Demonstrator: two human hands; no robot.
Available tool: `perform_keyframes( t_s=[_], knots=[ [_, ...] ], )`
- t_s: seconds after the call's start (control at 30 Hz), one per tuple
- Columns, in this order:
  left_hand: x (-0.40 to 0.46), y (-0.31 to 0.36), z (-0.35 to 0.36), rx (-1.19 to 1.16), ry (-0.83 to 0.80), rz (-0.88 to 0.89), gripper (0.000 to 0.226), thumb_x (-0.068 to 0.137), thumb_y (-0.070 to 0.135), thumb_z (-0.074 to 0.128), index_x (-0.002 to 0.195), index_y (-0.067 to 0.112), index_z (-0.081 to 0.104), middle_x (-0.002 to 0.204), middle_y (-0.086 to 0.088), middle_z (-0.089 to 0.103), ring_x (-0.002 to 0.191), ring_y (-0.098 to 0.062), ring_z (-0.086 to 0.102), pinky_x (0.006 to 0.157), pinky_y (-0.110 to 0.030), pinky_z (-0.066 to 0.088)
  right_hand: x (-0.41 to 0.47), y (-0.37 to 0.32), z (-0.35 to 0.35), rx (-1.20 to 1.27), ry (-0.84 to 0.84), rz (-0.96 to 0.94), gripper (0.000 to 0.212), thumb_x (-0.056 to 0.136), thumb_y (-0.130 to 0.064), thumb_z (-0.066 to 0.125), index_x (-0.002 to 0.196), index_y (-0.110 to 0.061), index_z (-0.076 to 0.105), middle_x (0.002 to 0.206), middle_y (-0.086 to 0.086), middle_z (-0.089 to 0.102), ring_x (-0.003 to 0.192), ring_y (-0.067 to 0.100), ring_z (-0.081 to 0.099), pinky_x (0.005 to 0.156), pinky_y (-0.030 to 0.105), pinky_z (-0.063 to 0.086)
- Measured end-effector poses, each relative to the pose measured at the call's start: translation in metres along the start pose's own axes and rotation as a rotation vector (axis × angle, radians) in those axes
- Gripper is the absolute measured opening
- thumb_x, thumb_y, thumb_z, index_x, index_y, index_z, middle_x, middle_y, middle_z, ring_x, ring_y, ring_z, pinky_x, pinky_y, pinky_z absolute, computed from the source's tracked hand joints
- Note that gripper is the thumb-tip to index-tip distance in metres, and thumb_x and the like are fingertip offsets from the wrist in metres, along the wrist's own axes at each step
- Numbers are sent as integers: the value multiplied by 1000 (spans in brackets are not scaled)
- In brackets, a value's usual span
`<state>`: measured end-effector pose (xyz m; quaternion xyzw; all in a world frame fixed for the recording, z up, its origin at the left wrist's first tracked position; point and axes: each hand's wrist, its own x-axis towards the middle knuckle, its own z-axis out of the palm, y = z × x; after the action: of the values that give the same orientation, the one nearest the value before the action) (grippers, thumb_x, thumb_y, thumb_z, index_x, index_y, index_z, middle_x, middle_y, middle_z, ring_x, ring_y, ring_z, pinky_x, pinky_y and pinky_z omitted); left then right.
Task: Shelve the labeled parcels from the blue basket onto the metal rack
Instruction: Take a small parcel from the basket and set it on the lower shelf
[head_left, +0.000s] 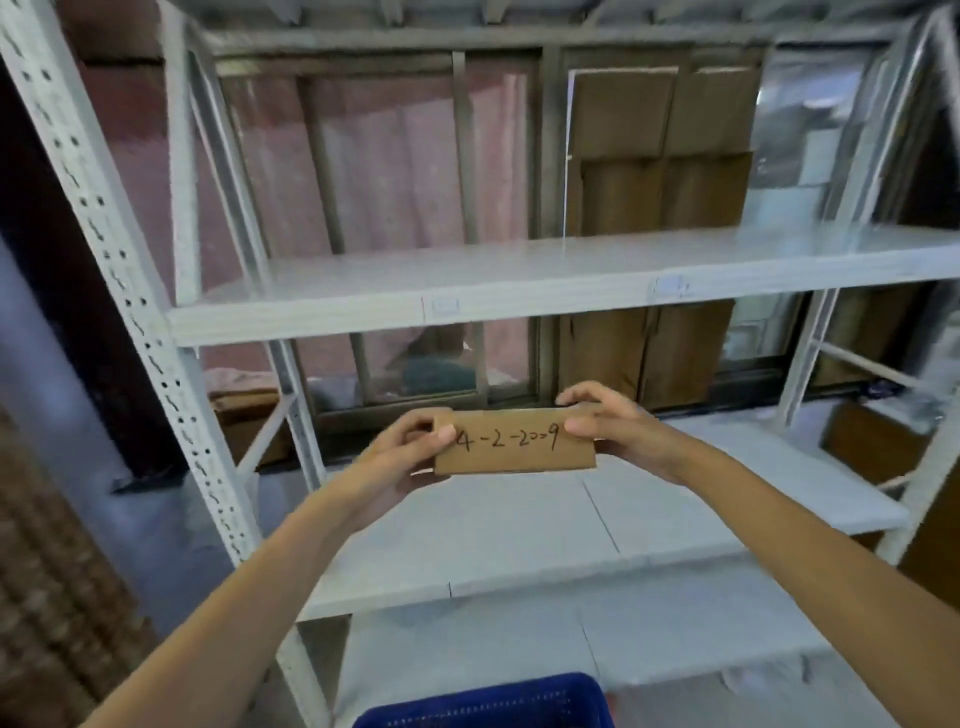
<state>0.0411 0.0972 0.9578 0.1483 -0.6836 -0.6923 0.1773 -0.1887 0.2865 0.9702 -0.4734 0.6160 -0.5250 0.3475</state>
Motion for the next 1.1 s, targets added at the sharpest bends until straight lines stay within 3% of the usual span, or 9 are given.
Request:
perform_keyframes(
  t_s=[0.07,0.13,0.23,0.3,0.4,0.6,0.73,0.9,1.1],
  knots=[
    [-8,55,8,-12,7,75,79,65,46,79,128,6,51,118,-17,60,110,-28,59,102,-46,45,-8,-52,-10,43,42,-86,53,69,-37,77,114,-21,54,113,8,64,99,16,67,78,26,54],
    [-16,98,12,-34,12,146,81,62,48,83,125,6,53,118,-16,63,108,-27,61,99,-44,48,-16,-95,-15,60,59,-168,46,78,-32,71,118,-21,52,112,7,67,104,21,67,82,28,54],
    [-24,144,15,-8,30,248,69,66,49,78,123,16,58,112,-10,67,102,-22,65,83,-37,57,-25,-142,-15,15,92,-275,44,82,-38,66,121,-24,50,104,-3,71,104,18,66,84,28,54],
    [-27,165,17,-5,51,309,54,64,50,77,111,25,67,103,-3,70,94,-16,67,75,-30,57,-28,-165,-13,24,122,-343,42,83,-35,65,120,-22,50,102,-4,72,100,14,67,81,26,54],
    [-31,184,19,-1,82,364,35,72,47,70,103,31,69,100,2,70,90,-11,66,75,-28,54,-28,-187,-7,66,155,-410,37,83,-30,65,116,-18,52,101,-2,73,96,14,68,78,24,54],
    [-27,187,19,-23,142,389,40,74,48,63,108,29,65,96,6,71,98,-18,63,86,-33,52,-16,-186,11,161,248,-425,44,79,-37,73,114,-18,54,99,-4,74,99,15,68,81,25,54],
    [-27,183,15,-62,186,403,39,74,49,60,107,28,63,89,8,71,96,-18,62,86,-35,51,-8,-177,23,210,288,-406,46,79,-38,72,116,-19,54,109,5,69,104,17,66,79,24,54],
    [-30,177,8,-62,193,399,43,76,49,59,111,25,60,99,1,66,102,-20,59,87,-35,49,-4,-170,35,222,277,-399,48,78,-37,71,117,-16,53,107,3,69,103,15,66,79,23,53],
    [-31,169,-4,-19,148,393,46,78,48,57,117,24,58,106,-3,63,109,-22,56,88,-35,48,-4,-165,41,215,254,-380,36,81,-29,66,113,-20,52,109,7,66,102,16,64,81,24,53]
  ],
)
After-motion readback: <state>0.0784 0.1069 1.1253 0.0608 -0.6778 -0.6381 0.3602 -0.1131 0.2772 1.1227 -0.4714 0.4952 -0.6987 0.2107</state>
